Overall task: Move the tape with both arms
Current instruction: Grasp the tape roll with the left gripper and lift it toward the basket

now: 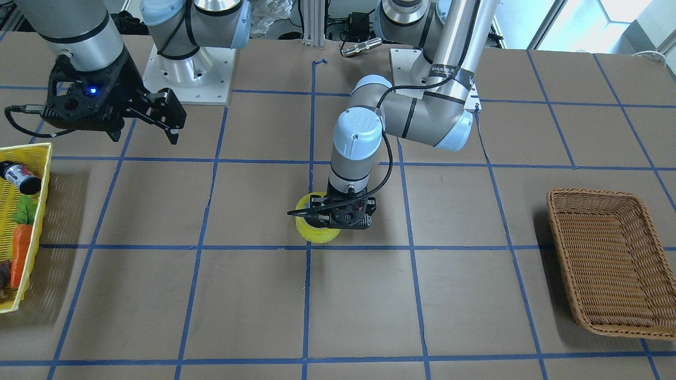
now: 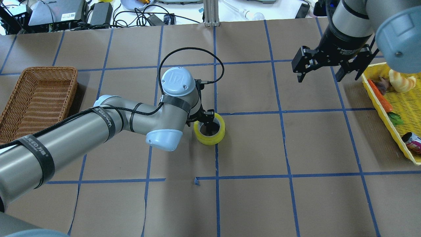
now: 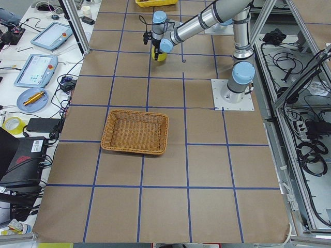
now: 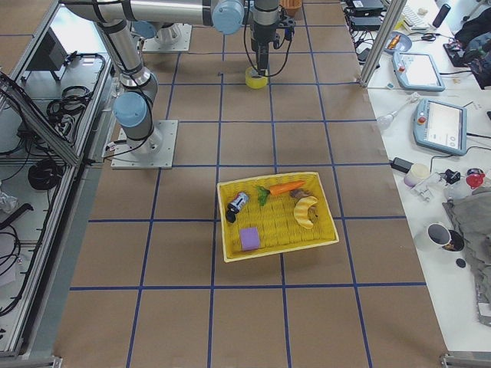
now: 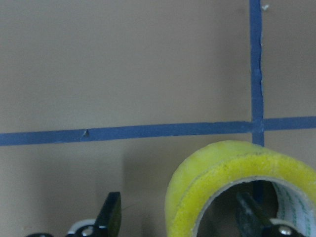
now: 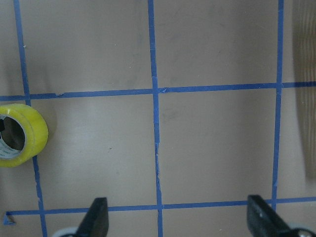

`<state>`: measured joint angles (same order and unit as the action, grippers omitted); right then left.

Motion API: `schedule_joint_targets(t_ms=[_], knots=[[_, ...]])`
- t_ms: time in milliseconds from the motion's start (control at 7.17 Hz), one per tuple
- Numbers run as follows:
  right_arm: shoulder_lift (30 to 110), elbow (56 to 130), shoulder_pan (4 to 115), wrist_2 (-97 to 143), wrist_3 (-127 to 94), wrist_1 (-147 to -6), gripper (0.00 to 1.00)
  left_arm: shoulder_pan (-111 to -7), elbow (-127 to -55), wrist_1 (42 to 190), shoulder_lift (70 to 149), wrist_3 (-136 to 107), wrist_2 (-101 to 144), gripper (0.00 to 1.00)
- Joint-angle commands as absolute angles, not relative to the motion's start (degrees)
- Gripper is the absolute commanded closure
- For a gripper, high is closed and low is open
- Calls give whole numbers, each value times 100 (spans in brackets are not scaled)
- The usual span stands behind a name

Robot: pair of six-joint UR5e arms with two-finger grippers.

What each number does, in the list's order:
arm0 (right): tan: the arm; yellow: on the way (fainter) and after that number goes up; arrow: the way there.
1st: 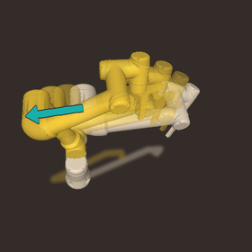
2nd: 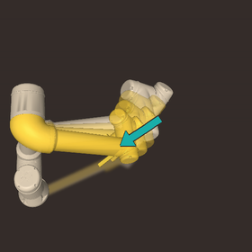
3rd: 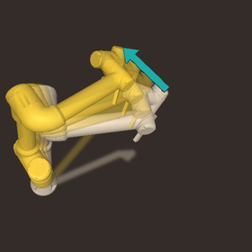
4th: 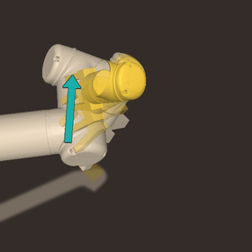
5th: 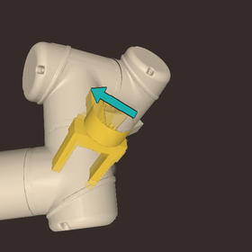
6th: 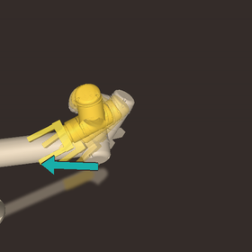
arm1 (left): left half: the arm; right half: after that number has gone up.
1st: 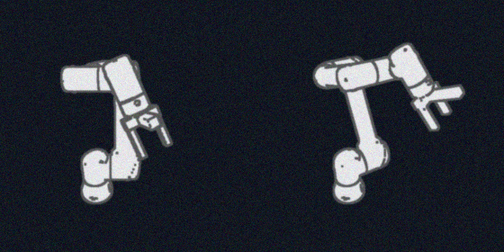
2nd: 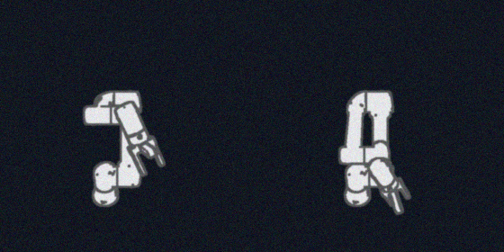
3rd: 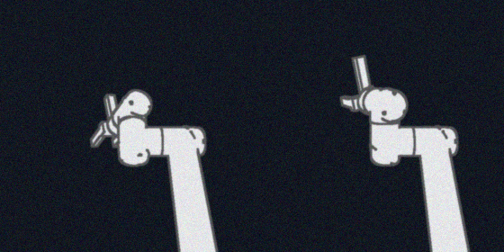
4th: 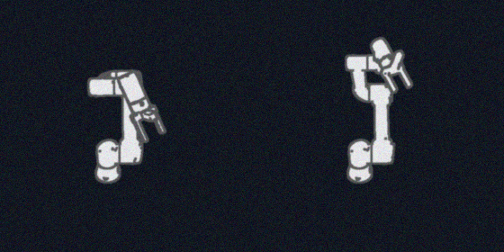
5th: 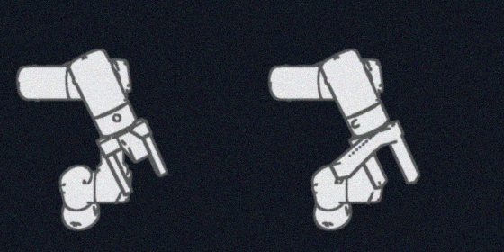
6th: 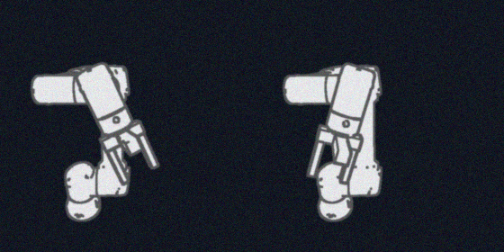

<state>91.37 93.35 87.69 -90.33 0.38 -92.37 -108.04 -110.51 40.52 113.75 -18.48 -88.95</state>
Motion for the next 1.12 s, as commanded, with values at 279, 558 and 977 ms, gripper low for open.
schedule_joint_targets(t_ms=[279,558,977], knots=[[9141,9334,8771,-9018,97,-9237,0,-10714,-10716,4155,10918,-1364,-9444,100],[9141,9343,8771,-9018,97,-9237,0,-9797,-9595,6150,10540,-577,-9457,100],[9141,9343,8771,-9035,97,-9237,0,-7513,-9167,6995,10616,1002,-8851,100]])
